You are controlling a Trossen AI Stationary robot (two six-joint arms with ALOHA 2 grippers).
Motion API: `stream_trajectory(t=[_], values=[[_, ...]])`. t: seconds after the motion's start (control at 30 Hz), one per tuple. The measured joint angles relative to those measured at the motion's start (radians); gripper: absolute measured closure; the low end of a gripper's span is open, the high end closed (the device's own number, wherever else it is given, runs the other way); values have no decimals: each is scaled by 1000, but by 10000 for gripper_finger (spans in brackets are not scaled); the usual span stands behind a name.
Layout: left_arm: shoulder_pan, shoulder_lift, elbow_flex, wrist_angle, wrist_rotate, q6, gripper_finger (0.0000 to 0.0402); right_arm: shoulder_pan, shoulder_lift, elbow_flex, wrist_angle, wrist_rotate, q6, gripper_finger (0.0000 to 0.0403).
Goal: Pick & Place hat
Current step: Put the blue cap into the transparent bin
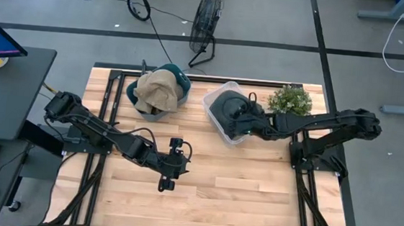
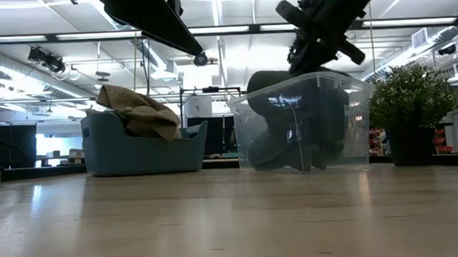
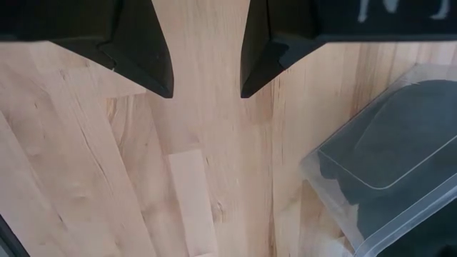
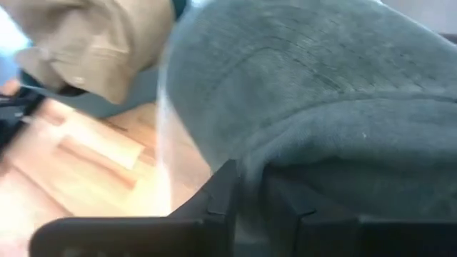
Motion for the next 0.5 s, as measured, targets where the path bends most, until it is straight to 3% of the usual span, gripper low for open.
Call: stream_trajectory(t=[0.13,0.33,0.5], values=[[0,0,0,0,0,0,234,0,-13,0,67,-13,-80,315],[0,0,0,0,0,0,234,0,-55,28,21,-39,-186,282],[0,0,0,0,0,0,234,1,-100,66,13,-160,-329,270]])
